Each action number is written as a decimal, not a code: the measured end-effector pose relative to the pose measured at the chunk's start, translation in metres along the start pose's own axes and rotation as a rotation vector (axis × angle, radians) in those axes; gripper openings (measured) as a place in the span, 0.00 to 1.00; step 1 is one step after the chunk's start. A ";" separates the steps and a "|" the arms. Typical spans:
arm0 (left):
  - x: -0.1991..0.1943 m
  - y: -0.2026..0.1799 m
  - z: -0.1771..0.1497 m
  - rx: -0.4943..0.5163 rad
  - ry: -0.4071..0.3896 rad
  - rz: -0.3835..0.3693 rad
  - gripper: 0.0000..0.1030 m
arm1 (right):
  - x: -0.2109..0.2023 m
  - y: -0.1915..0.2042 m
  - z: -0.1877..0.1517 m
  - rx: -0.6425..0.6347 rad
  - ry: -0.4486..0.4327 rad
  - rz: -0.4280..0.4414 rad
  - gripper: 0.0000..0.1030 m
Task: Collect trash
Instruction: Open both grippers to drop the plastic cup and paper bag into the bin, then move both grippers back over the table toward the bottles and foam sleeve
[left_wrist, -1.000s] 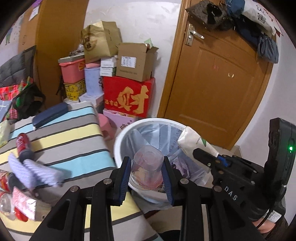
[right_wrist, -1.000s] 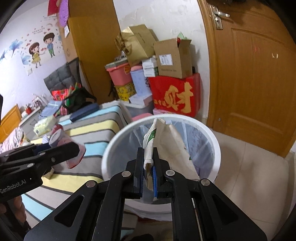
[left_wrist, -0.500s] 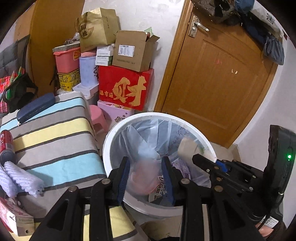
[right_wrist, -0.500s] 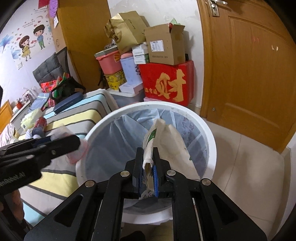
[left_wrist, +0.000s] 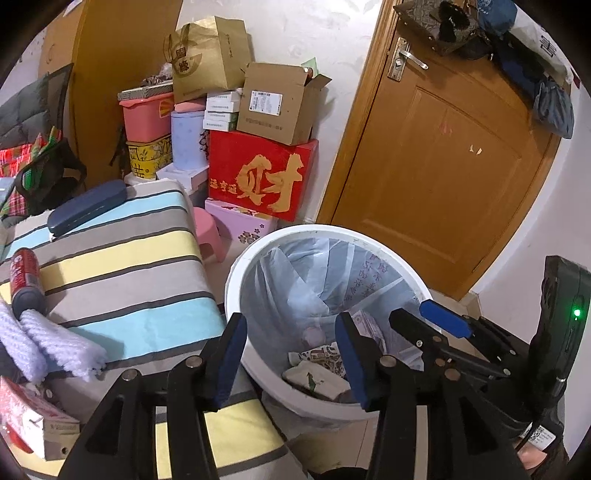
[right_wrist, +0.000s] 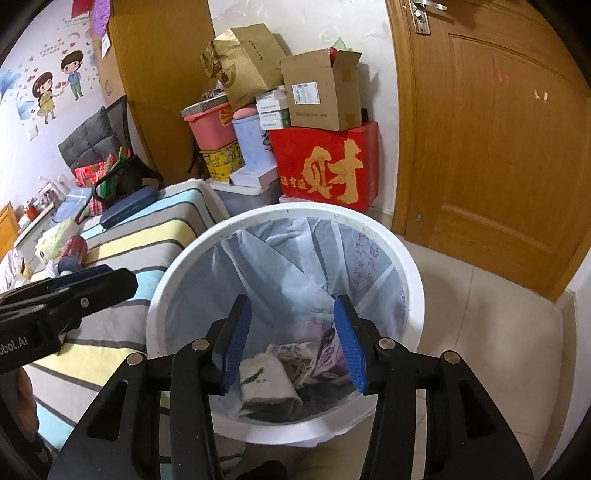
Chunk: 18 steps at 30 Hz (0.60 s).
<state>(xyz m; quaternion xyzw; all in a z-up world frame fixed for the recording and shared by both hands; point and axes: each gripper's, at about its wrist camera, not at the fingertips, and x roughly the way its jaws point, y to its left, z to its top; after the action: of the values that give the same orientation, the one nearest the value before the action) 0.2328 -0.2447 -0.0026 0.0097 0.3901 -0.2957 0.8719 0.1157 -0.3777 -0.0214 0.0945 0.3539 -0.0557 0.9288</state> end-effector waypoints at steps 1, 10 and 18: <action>-0.003 0.001 -0.001 0.000 -0.003 0.005 0.48 | -0.001 0.002 0.000 0.000 -0.004 0.001 0.47; -0.035 0.009 -0.009 -0.017 -0.035 0.050 0.48 | -0.020 0.019 0.001 -0.018 -0.064 0.016 0.47; -0.068 0.024 -0.022 -0.041 -0.074 0.080 0.49 | -0.029 0.036 -0.001 -0.039 -0.085 0.039 0.47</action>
<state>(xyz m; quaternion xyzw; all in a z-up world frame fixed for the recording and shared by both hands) 0.1953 -0.1847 0.0241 -0.0034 0.3630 -0.2529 0.8968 0.0997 -0.3408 0.0020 0.0807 0.3134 -0.0344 0.9456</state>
